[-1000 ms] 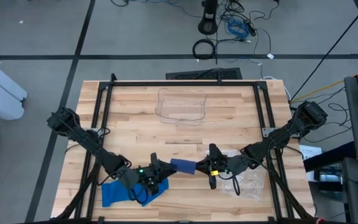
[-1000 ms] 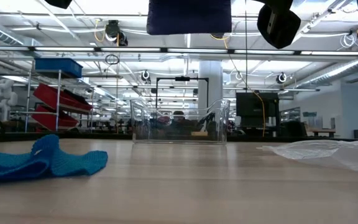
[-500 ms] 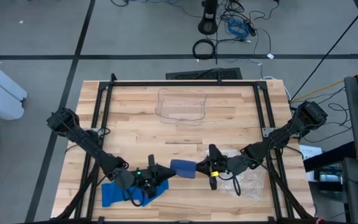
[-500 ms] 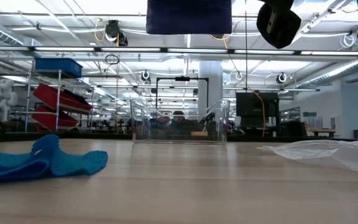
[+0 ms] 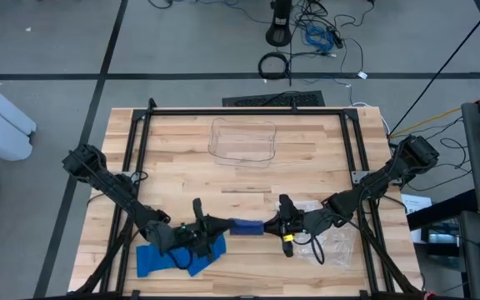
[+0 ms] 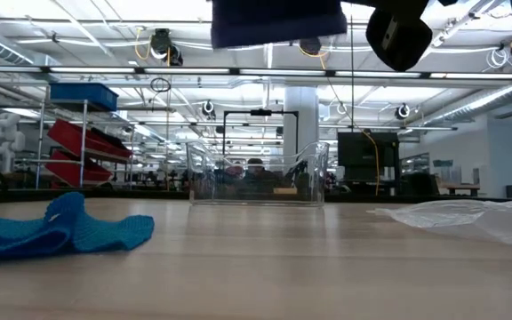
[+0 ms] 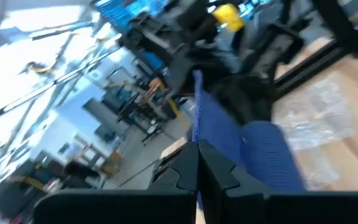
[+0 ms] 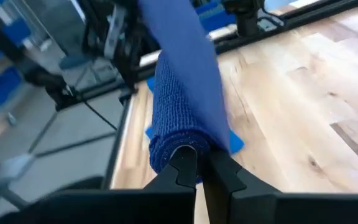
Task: Roll bandage
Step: Roll the purple bandage
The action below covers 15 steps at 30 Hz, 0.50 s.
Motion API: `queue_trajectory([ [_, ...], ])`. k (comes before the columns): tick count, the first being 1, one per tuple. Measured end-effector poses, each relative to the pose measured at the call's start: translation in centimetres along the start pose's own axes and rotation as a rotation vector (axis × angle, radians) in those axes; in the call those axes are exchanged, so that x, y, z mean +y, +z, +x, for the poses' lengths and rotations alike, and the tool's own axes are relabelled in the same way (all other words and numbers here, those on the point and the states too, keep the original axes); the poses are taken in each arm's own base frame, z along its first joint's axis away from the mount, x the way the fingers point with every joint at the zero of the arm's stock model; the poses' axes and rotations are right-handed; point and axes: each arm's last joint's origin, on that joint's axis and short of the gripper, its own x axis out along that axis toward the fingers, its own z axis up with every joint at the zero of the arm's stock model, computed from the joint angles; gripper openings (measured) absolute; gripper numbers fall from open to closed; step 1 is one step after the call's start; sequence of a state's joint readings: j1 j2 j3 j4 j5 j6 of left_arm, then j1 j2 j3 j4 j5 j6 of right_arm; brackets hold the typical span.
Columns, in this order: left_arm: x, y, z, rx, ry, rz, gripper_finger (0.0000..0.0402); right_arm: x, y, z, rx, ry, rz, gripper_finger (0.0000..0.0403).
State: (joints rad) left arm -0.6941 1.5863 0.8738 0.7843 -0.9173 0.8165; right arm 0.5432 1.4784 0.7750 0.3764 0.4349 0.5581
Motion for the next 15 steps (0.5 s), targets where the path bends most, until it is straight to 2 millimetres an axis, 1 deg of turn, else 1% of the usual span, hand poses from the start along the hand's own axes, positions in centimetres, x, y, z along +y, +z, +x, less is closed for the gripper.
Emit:
queue_trajectory([
  [3, 0.4, -0.1, -0.1, 0.071, 0.076, -0.017, 0.0003, 0.0, -0.5, 0.0, 0.064, 0.023, -0.018, 0.0],
  [6, 0.7, -0.7, 0.2, 0.156, 0.138, -0.018, 0.0003, 0.3, -0.7, -0.2, 0.081, 0.054, -0.023, 0.0],
  [11, 0.6, -2.4, 1.4, 0.221, 0.109, -0.059, 0.0002, 0.9, -0.8, -0.4, 0.07, 0.087, -0.026, 0.0],
  [15, 0.6, -4.2, 2.3, 0.294, 0.073, -0.086, 0.0002, 1.6, -0.6, -0.7, 0.022, 0.121, -0.031, 0.0],
])
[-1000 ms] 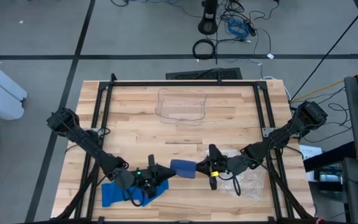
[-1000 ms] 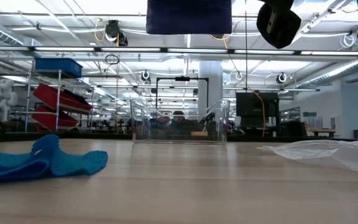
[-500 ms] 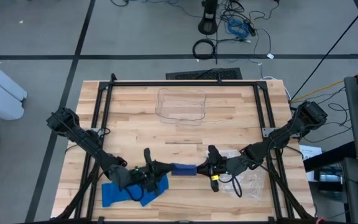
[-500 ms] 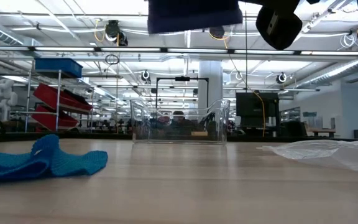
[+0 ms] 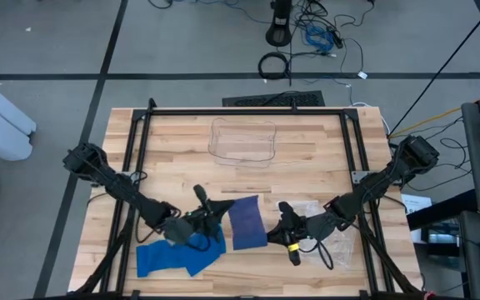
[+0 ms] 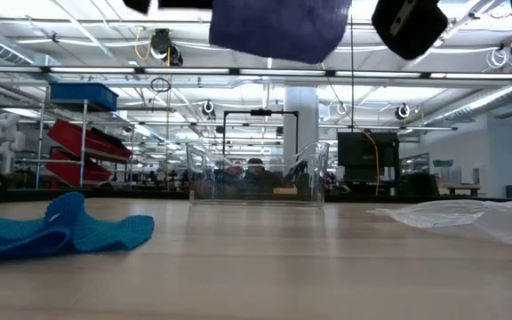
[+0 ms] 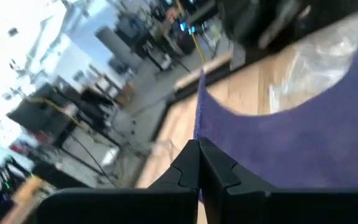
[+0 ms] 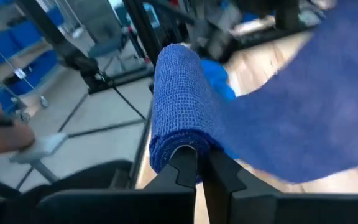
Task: Roll bandage
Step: Roll the purple bandage
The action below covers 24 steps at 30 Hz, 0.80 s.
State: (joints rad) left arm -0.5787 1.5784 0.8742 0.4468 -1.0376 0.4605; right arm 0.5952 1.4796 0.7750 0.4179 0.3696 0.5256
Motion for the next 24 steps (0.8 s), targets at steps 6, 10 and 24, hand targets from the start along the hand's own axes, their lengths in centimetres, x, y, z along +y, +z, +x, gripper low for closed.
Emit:
queue_trajectory([
  [6, 0.4, -1.5, 2.0, 0.046, -0.144, -0.142, 0.0002, 0.4, 0.3, -0.2, -0.082, -0.055, -0.047, 0.0],
  [10, 0.7, -2.1, 2.9, 0.067, -0.232, -0.243, 0.0002, 0.6, 0.2, -0.4, -0.118, -0.117, -0.052, 0.0],
  [24, 1.0, -2.6, 4.3, 0.056, -0.505, -0.383, 0.0002, 2.3, 1.3, -4.0, -0.235, -0.311, -0.175, 0.0],
])
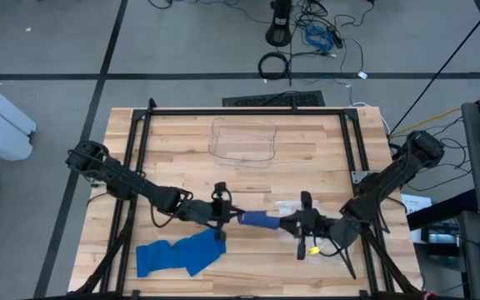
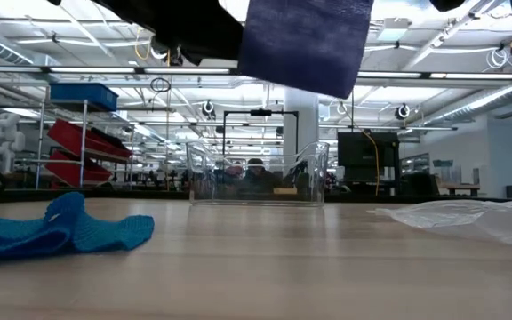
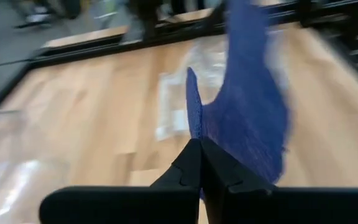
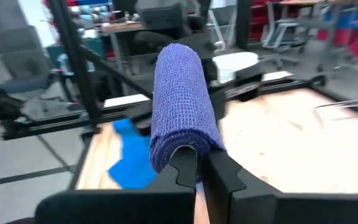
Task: Roll bandage
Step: Roll the purple bandage
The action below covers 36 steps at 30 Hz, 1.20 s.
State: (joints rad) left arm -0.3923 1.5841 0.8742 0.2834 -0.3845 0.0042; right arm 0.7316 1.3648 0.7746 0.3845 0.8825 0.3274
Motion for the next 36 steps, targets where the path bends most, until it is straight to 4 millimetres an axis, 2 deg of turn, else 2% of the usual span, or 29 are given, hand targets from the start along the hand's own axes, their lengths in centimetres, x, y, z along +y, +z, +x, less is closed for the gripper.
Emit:
queue_trajectory([
  [6, -0.5, 0.1, 0.0, -0.007, -0.181, -0.026, 0.0002, -0.1, 0.0, -0.2, -0.012, -0.061, -0.063, 0.0],
  [11, -0.4, 0.0, 0.0, -0.001, -0.182, -0.028, 0.0002, -0.1, 0.2, -0.6, -0.02, -0.07, -0.073, 0.0],
  [17, 0.2, -0.2, 0.2, 0.024, -0.174, -0.03, 0.0002, 0.3, 1.1, -2.2, -0.034, -0.018, -0.08, 0.0],
  [22, 0.1, -0.2, 0.2, 0.03, -0.228, -0.057, 0.0002, 0.2, 0.7, -3.2, -0.03, -0.12, -0.182, 0.0],
  [27, -0.1, -0.1, 0.2, 0.017, -0.283, -0.06, 0.0002, 0.0, 0.6, -3.1, -0.03, -0.172, -0.205, 0.0],
  [32, -1.1, 0.8, -0.3, -0.069, -0.382, -0.092, 0.0002, -0.2, 0.6, -2.9, -0.029, -0.186, -0.209, 0.0],
  [36, -2.1, 1.3, -0.7, -0.129, -0.417, -0.066, 0.0019, -0.5, 0.5, -2.6, -0.023, -0.2, -0.216, 0.0],
])
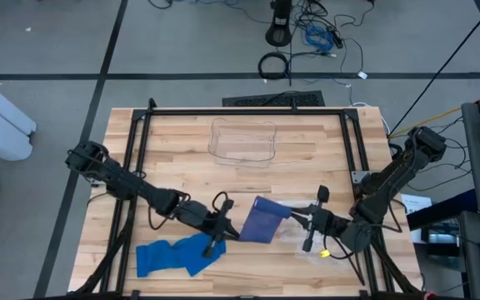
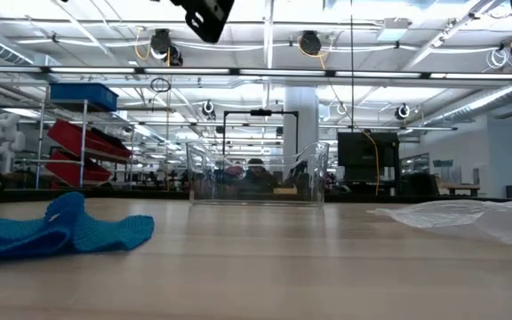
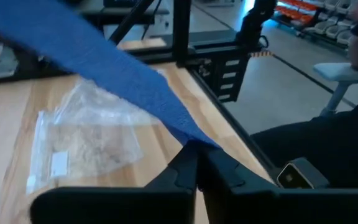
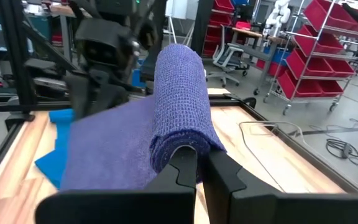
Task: Roll bandage
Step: Roll the purple bandage
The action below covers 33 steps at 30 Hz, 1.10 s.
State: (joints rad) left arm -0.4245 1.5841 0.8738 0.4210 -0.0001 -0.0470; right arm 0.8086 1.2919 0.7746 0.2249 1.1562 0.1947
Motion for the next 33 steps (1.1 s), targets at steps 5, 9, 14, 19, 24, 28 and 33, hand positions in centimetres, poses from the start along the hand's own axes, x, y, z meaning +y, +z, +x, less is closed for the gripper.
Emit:
queue_trajectory([
  [5, -0.7, 0.2, 0.0, -0.019, -0.011, 0.027, 0.0078, -0.1, -0.1, 0.1, 0.005, -0.005, 0.012, 0.0],
  [9, -0.9, -0.1, 0.0, 0.001, -0.012, 0.086, 0.0144, -0.1, -0.1, 0.1, 0.004, -0.012, 0.032, 0.0],
  [14, -0.6, -0.6, 0.0, 0.06, 0.087, 0.104, 0.0217, -0.3, -0.1, 0.1, -0.011, -0.072, 0.055, 0.0],
  [19, -0.4, -0.8, -0.1, 0.094, 0.195, 0.274, 0.0249, -0.2, 0.0, 0.0, -0.008, -0.051, 0.119, 0.0],
  [24, -1.2, -1.1, -0.4, 0.199, 0.406, 0.597, 0.0241, -0.4, 0.5, -0.2, 0.013, 0.062, 0.274, 0.0],
  [28, -2.8, -1.2, -0.8, 0.29, 0.527, 0.845, 0.022, -0.2, 0.6, -0.4, 0.04, 0.136, 0.343, 0.0],
  [33, -4.7, -1.8, -0.3, 0.356, 0.566, 1.13, 0.0182, 0.0, 0.6, -0.2, 0.088, 0.235, 0.417, 0.0],
])
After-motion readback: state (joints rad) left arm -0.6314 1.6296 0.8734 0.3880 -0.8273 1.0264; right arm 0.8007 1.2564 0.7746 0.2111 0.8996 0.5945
